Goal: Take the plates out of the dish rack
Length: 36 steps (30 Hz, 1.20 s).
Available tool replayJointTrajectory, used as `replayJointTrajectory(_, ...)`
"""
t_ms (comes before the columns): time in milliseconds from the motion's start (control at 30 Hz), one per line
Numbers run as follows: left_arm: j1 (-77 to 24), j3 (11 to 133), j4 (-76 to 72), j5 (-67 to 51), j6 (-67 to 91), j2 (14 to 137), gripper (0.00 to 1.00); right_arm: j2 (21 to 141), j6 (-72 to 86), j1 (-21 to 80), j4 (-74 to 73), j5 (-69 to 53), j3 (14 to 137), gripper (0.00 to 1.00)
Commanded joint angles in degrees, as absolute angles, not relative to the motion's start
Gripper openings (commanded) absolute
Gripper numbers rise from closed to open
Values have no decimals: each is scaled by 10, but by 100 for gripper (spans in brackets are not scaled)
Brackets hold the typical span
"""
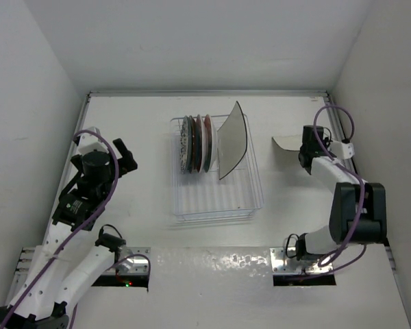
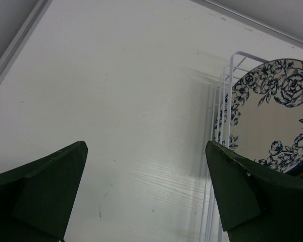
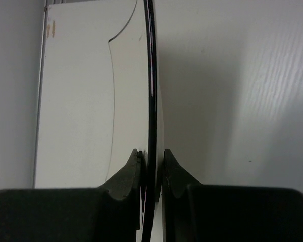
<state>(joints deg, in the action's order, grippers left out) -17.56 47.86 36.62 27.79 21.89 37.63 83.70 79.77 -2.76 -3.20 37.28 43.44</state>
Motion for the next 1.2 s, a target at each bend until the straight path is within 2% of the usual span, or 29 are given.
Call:
replayJointTrajectory(0, -172, 475, 338, 274, 212, 378, 100, 886, 859, -28, 39, 358, 418, 9)
replayJointTrajectory(200, -173, 475, 339, 275, 212, 380, 100, 986, 823, -35, 41, 273, 487, 16)
replayJointTrajectory(267, -173, 475, 338, 275, 212, 381, 100, 991, 843, -36, 54, 270, 473, 24)
replayJointTrajectory(300, -173, 475, 338, 274, 212, 383, 100, 999, 845, -37, 40, 263, 478, 33)
replayJointTrajectory(400, -173, 475, 338, 270, 211, 387, 100, 1011, 853, -39, 21, 255, 481, 38)
replayJointTrajectory(433, -173, 475, 338, 270, 210, 387, 100, 1011, 866, -39, 27, 253, 467, 44)
replayJointTrajectory(500, -173, 475, 338, 270, 210, 387, 100, 1014, 875, -40, 36, 241, 457, 47)
replayJointTrajectory(600, -174, 475, 338, 271, 211, 385, 100, 1029, 871, -40, 28, 217, 468, 59)
replayJointTrajectory(667, -173, 475, 337, 270, 211, 386, 100, 1048, 848, -41, -2, 201, 507, 81)
replayJointTrajectory(700, -173, 475, 337, 270, 210, 387, 100, 1059, 837, -42, -31, 177, 533, 97)
replayJointTrajectory(833, -173, 475, 337, 270, 210, 388, 100, 1148, 788, -47, -192, 121, 702, 99)
replayJointTrajectory(1033, -174, 475, 337, 271, 210, 385, 100, 1188, 773, -50, -224, 75, 765, 99)
replayJointTrajectory(1167, -174, 475, 337, 267, 209, 388, 100, 1143, 781, -50, -238, 112, 737, 99)
